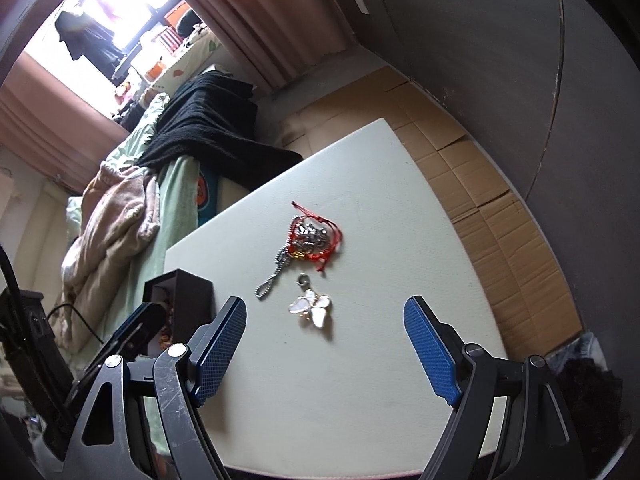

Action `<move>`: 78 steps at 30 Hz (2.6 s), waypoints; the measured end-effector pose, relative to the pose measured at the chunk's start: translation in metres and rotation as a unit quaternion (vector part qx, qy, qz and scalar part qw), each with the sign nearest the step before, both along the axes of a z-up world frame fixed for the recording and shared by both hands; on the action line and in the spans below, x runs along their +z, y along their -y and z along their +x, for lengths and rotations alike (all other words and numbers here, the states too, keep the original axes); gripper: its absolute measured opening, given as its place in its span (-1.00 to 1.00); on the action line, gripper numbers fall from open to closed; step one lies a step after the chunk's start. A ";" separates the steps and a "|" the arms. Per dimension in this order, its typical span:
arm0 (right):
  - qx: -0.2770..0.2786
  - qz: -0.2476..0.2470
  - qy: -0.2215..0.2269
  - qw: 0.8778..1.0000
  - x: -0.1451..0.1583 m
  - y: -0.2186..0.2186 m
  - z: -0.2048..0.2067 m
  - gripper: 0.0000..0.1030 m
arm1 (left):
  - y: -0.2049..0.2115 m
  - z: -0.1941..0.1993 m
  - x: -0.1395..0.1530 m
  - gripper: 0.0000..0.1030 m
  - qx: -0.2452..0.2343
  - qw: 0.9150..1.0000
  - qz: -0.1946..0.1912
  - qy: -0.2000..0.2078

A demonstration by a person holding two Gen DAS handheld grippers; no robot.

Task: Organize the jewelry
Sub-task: 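Move both open tools back over the remaining jewelry on the table, then grasp the white butterfly brooch with the left tool and lift it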

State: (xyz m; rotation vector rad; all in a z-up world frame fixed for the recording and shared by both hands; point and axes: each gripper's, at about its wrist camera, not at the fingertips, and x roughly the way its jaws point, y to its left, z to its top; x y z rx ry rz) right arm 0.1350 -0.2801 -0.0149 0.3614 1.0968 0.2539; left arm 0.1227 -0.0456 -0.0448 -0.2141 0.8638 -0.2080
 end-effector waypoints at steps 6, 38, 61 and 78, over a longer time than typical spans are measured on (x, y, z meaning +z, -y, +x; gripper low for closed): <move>-0.015 -0.007 -0.002 1.000 0.001 0.020 0.002 0.58 | 0.033 0.009 -0.019 0.40 -0.042 0.999 0.023 -0.020; -0.032 -0.021 -0.022 0.999 -0.001 0.052 0.009 0.58 | 0.076 0.035 -0.076 -0.20 -0.075 0.988 0.126 -0.058; 0.042 -0.110 -0.005 0.993 -0.023 -0.013 0.023 0.53 | -0.018 0.016 -0.006 -0.21 0.016 1.000 0.026 -0.006; 0.094 -0.098 -0.036 0.990 -0.063 -0.084 0.053 -0.33 | -0.083 0.020 0.004 -0.20 0.063 0.998 -0.025 -0.010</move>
